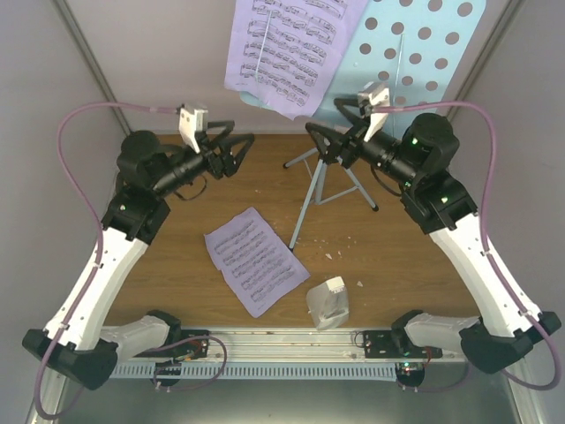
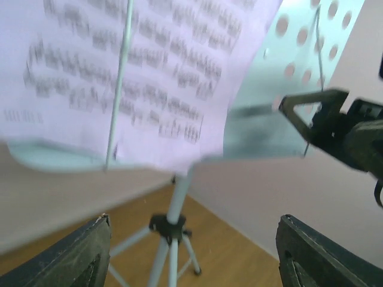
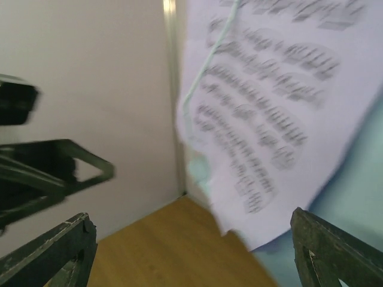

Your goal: Pack up the instrument practice props

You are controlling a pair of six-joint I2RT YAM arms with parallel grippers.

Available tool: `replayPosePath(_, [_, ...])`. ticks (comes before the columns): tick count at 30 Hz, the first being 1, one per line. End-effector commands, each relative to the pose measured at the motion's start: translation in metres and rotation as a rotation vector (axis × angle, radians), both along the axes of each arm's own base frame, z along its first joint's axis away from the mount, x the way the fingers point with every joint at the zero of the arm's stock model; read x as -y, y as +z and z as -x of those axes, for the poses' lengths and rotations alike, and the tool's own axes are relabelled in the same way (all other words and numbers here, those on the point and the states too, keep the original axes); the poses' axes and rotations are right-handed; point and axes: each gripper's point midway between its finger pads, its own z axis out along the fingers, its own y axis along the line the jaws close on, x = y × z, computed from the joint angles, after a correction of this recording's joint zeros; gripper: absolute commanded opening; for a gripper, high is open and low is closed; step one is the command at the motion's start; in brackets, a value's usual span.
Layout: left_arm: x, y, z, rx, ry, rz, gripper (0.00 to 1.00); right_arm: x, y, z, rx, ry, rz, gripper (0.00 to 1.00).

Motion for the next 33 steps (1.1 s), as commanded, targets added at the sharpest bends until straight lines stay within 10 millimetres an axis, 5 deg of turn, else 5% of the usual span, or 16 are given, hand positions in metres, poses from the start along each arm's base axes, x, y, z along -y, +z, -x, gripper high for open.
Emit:
replayPosePath(1, [-0.004,0.049,-0.012,0.11,0.063,0.012,0.75,0.033,0.043,-0.019,0.048,-0.229,-0.11,0.91])
replayPosePath(6, [0.003,0.075,-0.034,0.124,0.069,0.016,0.74,0.034,0.058,-0.044,0.027,-0.307,-0.144,0.91])
replayPosePath(15, [0.02,0.087,-0.072,0.105,0.034,0.02,0.65,0.029,0.065,-0.063,0.009,-0.329,-0.201,0.87])
replayPosePath(33, [0.052,0.116,-0.076,0.213,-0.176,0.071,0.34,0.03,0.086,-0.069,0.054,-0.327,-0.293,0.72])
